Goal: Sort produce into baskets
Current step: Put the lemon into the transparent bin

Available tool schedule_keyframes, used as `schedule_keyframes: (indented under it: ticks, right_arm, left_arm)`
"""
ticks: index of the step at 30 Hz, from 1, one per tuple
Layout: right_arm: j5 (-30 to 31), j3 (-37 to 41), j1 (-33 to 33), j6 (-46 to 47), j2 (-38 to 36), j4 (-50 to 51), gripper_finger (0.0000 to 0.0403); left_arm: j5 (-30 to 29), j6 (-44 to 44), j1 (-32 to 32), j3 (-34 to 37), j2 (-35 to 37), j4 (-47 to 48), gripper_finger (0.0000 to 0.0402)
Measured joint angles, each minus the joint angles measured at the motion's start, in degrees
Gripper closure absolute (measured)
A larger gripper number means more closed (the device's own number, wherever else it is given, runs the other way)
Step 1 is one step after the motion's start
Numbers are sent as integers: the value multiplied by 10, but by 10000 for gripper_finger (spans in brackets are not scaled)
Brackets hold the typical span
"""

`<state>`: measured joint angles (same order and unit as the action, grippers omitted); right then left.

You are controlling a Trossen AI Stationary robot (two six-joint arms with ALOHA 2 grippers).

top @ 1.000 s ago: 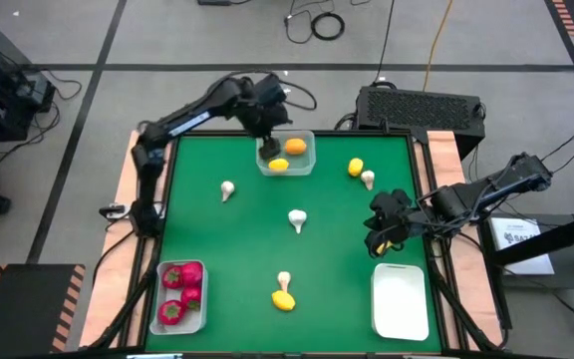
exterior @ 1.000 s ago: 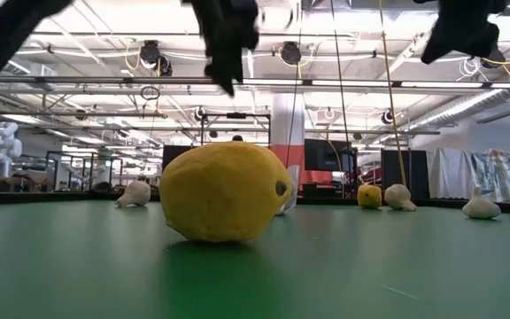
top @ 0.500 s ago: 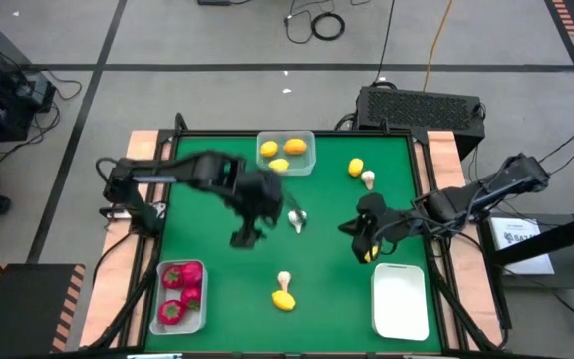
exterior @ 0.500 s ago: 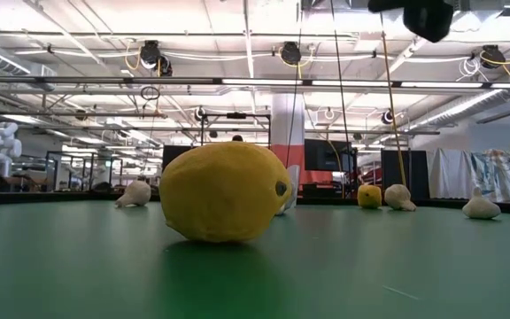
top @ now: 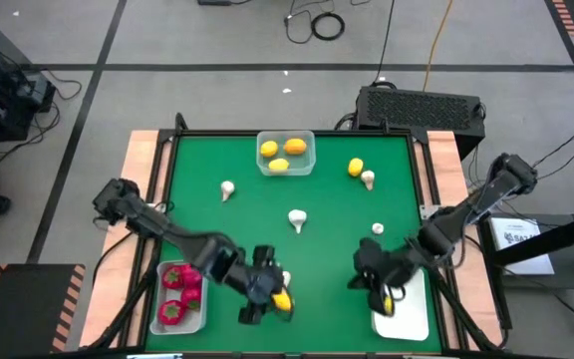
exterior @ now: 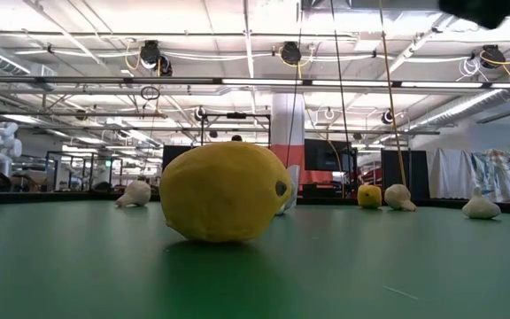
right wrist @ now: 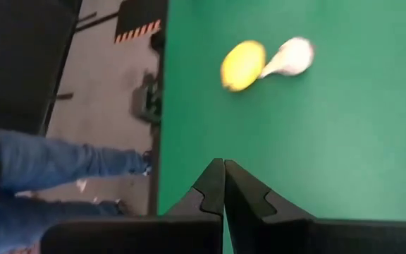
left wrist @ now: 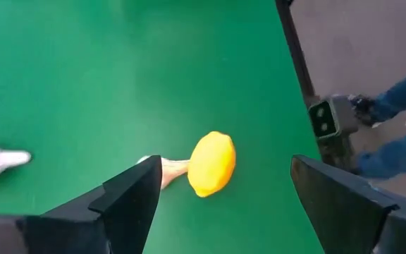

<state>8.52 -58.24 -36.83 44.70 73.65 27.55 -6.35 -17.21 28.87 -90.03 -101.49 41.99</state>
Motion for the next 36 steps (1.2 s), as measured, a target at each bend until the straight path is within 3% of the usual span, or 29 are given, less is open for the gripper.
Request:
schedule_keyframes:
  ticks: [6,10,23,36]
  right_arm:
    - [31,0,-59,58,28,-4,403]
    - [66,0,-80,75,50,-29,403]
    - [65,0,-84,104,92,-106,403]
    - [70,0,-77,104,92,-106,403]
  left_arm:
    - [-14,42,16,68,-2,-92,80]
    - [-7,68,15,72,-35,-109,80]
    - [10,118,8,72,-143,-138,80]
    - [-2,122,6,72,-180,-164,84]
